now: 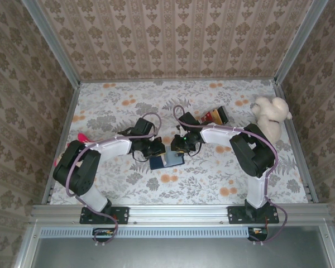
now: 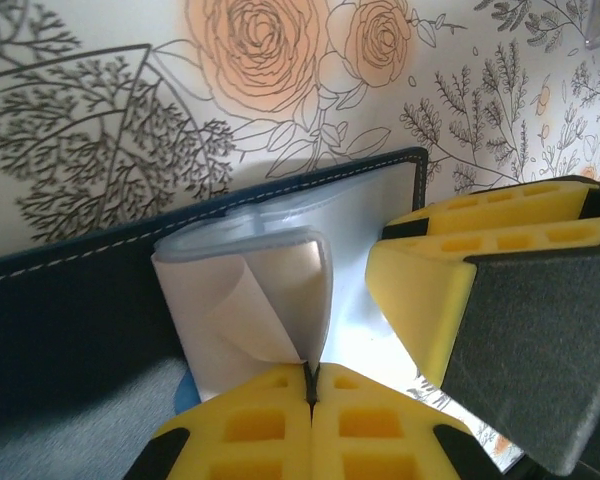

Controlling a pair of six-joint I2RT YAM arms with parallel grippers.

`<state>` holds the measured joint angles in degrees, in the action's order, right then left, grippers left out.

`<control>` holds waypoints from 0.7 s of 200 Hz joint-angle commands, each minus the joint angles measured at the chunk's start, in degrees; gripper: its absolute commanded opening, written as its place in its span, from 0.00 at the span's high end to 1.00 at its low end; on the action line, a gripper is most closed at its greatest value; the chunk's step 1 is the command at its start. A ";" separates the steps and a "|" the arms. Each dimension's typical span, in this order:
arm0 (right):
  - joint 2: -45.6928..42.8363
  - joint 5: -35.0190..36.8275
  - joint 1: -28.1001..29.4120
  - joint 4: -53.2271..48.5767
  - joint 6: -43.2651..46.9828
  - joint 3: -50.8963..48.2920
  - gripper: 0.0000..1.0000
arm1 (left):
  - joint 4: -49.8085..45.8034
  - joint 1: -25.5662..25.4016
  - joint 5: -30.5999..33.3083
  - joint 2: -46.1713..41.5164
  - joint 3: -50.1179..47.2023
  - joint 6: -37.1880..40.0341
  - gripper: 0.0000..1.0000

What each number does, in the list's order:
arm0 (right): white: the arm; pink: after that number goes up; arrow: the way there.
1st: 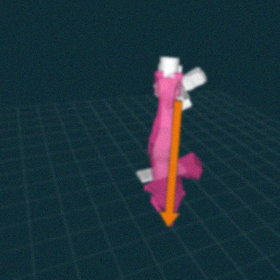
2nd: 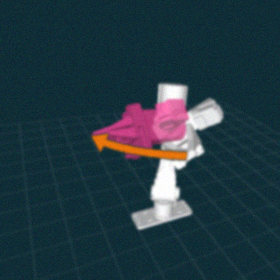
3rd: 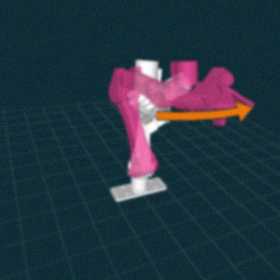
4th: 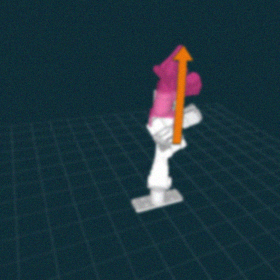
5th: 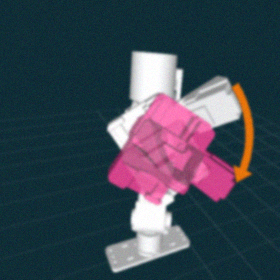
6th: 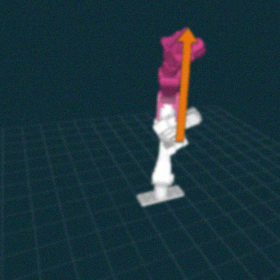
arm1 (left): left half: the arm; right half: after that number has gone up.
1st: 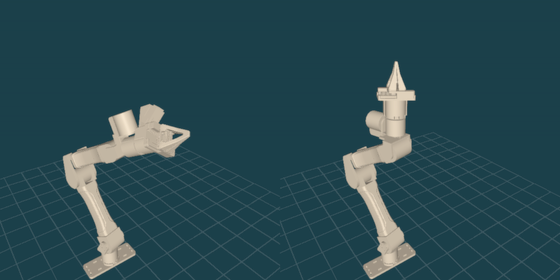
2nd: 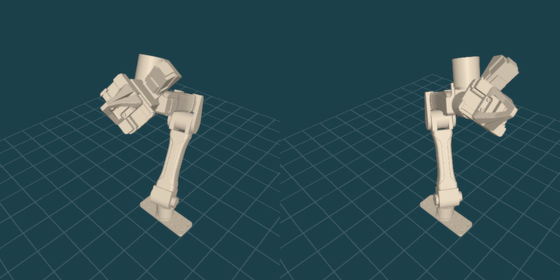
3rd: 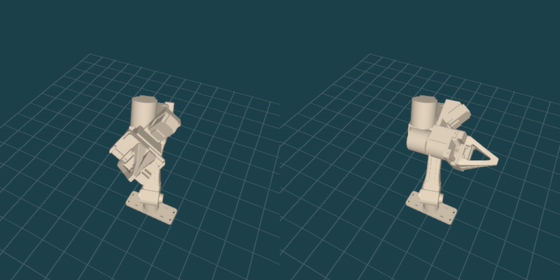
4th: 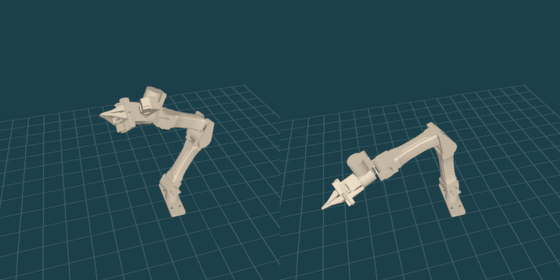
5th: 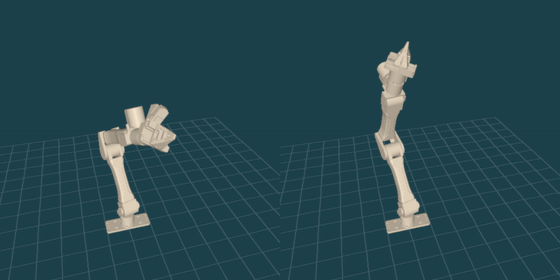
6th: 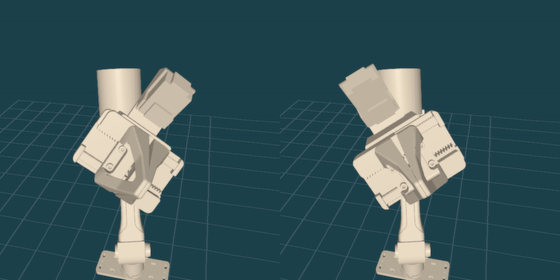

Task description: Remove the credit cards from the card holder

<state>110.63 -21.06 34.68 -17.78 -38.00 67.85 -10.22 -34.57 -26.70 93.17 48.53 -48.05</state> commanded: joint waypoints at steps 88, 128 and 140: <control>-10.50 4.80 0.22 -3.38 -2.47 -1.20 0.65 | -8.27 1.22 1.34 -5.78 5.35 2.39 0.50; -20.86 10.97 -1.47 -4.88 -2.19 -4.28 0.47 | -17.16 5.64 6.81 -12.05 6.88 6.76 0.34; -24.47 14.44 -2.36 -5.88 -1.11 -5.04 0.41 | -20.41 7.35 9.60 -14.02 7.43 8.56 0.31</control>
<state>92.09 -14.28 34.00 -19.92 -40.29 64.77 -21.08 -30.04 -23.29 82.98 54.17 -44.29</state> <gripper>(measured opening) 0.534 0.662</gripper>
